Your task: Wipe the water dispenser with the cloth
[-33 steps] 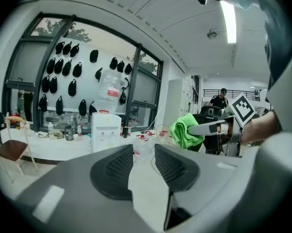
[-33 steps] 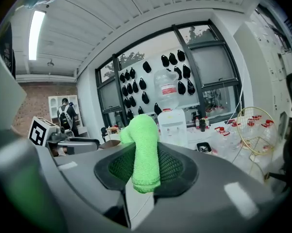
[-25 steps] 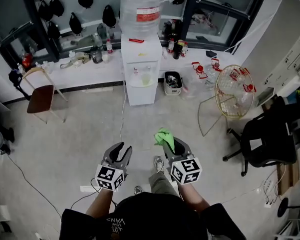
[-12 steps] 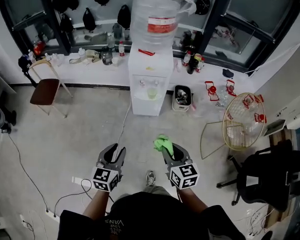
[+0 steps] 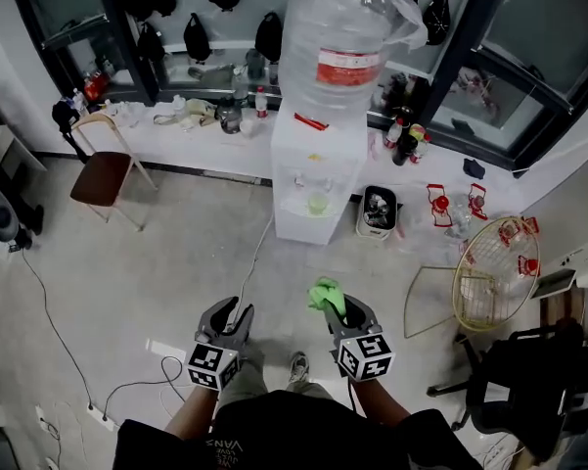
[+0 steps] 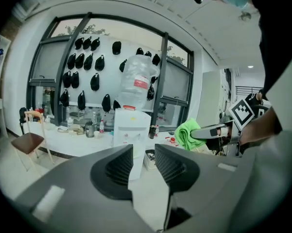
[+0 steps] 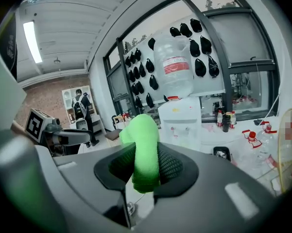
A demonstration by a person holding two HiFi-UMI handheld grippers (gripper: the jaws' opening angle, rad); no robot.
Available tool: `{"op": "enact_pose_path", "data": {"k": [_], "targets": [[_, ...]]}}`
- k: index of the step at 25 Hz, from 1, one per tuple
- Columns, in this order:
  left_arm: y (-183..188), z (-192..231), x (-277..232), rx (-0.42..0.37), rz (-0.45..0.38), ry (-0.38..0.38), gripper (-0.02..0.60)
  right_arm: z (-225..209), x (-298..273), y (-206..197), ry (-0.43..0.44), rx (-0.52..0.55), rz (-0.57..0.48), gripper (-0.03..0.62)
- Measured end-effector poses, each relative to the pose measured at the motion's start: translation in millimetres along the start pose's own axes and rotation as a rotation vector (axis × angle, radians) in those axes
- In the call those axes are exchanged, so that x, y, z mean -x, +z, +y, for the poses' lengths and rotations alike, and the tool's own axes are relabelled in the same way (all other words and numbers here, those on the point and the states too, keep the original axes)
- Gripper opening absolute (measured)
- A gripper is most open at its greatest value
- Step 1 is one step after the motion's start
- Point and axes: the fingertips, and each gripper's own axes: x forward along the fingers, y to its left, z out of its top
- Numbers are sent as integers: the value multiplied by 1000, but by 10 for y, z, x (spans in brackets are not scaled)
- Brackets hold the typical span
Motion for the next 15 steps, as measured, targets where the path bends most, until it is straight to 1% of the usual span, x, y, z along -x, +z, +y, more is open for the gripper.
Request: {"op": "enact_pose_path", "data": {"k": [3,6,11,15], "targets": [[21,237,-151,6,10,-29,112,10,-241,97,-29,-2,2,112],[81,528,-347,-10,23,-76,112,36,-512,224,-78,-19,-13,112],[315,1041,-724,-57,44,-190,112,152,-1063,446,-131,-56,-17,112],[350,1379,-1006,-82,78,-273,112,158,-1394,543,-209,-78,-15,112]]}}
